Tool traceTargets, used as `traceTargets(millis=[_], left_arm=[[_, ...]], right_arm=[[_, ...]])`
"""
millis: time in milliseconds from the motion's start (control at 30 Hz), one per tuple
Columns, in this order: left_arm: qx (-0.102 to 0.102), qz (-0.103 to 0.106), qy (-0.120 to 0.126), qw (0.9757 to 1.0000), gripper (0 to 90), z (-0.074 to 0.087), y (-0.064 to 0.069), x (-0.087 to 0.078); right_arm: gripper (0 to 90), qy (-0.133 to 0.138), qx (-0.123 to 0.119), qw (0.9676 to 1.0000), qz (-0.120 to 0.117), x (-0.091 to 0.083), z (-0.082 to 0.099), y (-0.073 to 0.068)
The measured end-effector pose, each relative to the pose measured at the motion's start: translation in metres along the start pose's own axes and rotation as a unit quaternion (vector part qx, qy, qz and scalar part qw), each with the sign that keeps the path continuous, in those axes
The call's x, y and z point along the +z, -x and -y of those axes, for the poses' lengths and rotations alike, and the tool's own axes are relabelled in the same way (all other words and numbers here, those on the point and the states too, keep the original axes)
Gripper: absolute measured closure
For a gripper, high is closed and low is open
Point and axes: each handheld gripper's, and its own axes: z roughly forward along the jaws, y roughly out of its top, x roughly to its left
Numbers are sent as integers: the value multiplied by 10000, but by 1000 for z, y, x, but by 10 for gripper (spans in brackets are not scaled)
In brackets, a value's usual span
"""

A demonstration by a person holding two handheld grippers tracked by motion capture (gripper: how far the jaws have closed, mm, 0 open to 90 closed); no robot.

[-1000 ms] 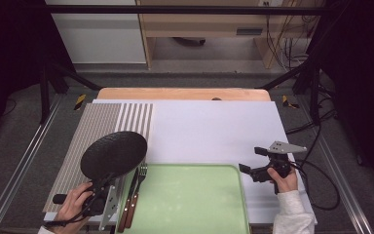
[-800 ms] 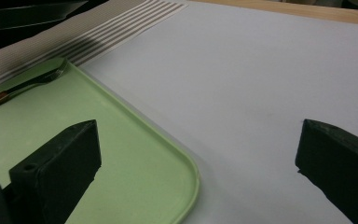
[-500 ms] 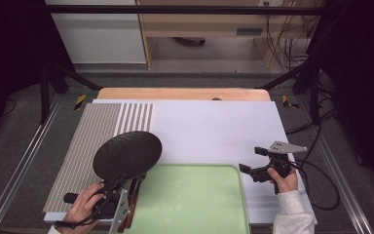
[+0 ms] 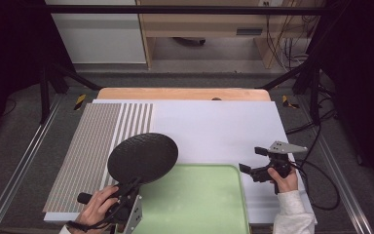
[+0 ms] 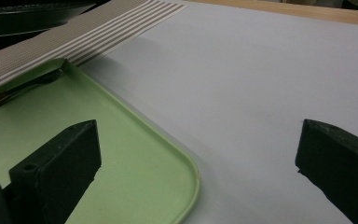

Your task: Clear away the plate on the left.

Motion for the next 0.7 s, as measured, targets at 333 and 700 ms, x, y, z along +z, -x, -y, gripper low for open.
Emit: traceTargets(millis=[333, 700], left_arm=[[100, 125, 245, 9996, 848, -19, 4, 0], [120, 311, 415, 9986, 846, -35, 12, -7]], right_arm=[[6, 0, 6, 10000, -7, 0, 0, 0], [6, 4, 1, 10000, -5, 0, 0, 0]])
